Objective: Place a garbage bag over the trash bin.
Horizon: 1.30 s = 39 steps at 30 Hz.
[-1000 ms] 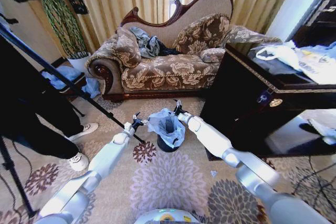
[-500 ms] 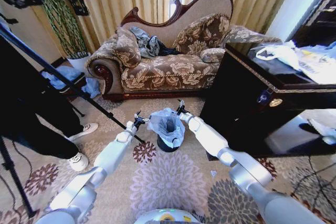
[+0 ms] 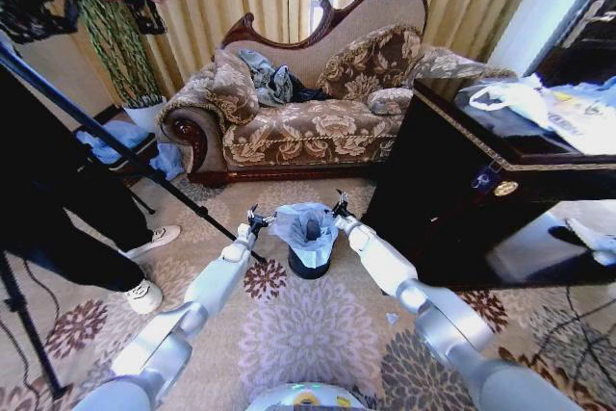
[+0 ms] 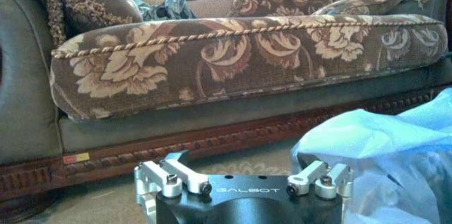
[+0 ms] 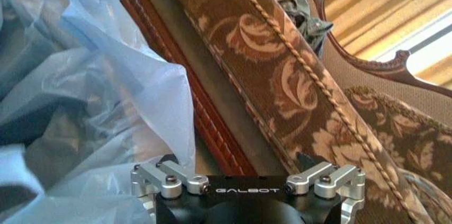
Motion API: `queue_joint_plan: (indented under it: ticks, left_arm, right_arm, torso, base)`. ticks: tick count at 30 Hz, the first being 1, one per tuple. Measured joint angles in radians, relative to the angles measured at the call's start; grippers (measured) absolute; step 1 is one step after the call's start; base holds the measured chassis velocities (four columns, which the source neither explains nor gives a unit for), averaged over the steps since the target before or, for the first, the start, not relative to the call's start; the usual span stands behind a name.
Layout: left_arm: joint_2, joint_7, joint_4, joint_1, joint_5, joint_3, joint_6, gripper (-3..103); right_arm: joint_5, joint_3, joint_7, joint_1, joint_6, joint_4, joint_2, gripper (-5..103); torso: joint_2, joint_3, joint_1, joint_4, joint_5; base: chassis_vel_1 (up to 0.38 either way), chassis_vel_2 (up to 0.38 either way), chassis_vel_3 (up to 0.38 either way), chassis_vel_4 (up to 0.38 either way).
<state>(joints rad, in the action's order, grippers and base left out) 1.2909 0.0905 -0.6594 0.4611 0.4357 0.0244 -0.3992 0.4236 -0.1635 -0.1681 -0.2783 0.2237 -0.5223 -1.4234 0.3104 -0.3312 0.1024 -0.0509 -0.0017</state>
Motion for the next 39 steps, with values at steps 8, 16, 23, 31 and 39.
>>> queue_joint_plan:
  ticks: [8, 16, 23, 31, 39]
  left_arm:
    - [0.025, -0.005, 0.052, -0.013, -0.025, -0.005, -0.006, 98]
    - [0.031, -0.012, 0.072, -0.021, -0.032, -0.008, -0.005, 98]
    - [0.010, -0.013, 0.027, -0.001, -0.011, -0.005, 0.015, 99]
    - [-0.011, -0.011, -0.011, 0.009, 0.111, 0.010, 0.080, 100]
    - [-0.015, -0.008, -0.037, 0.022, 0.128, 0.016, 0.091, 100]
  right_arm:
    - [0.003, 0.001, -0.045, 0.006, 0.020, 0.060, -0.012, 99]
    - [0.004, -0.005, -0.030, -0.010, 0.020, 0.019, 0.010, 98]
    - [-0.050, -0.029, 0.047, -0.028, 0.049, -0.077, 0.060, 100]
    - [-0.154, -0.057, 0.163, -0.096, 0.038, -0.271, 0.174, 100]
    - [-0.191, -0.048, 0.164, -0.146, 0.061, -0.342, 0.224, 100]
  torso:
    - [0.000, 0.000, 0.000, 0.0002, 0.0000]
    - [0.000, 0.000, 0.000, 0.0001, 0.0001]
    - [0.000, 0.000, 0.000, 0.0002, 0.0001]
    - [0.000, 0.000, 0.000, 0.0001, 0.0002]
    - [0.000, 0.000, 0.000, 0.0003, 0.0002]
  base:
    - [0.000, 0.000, 0.000, 0.000]
    - [0.000, 0.000, 0.000, 0.000]
    - [0.000, 0.000, 0.000, 0.000]
    - [0.000, 0.000, 0.000, 0.000]
    - [0.000, 0.000, 0.000, 0.000]
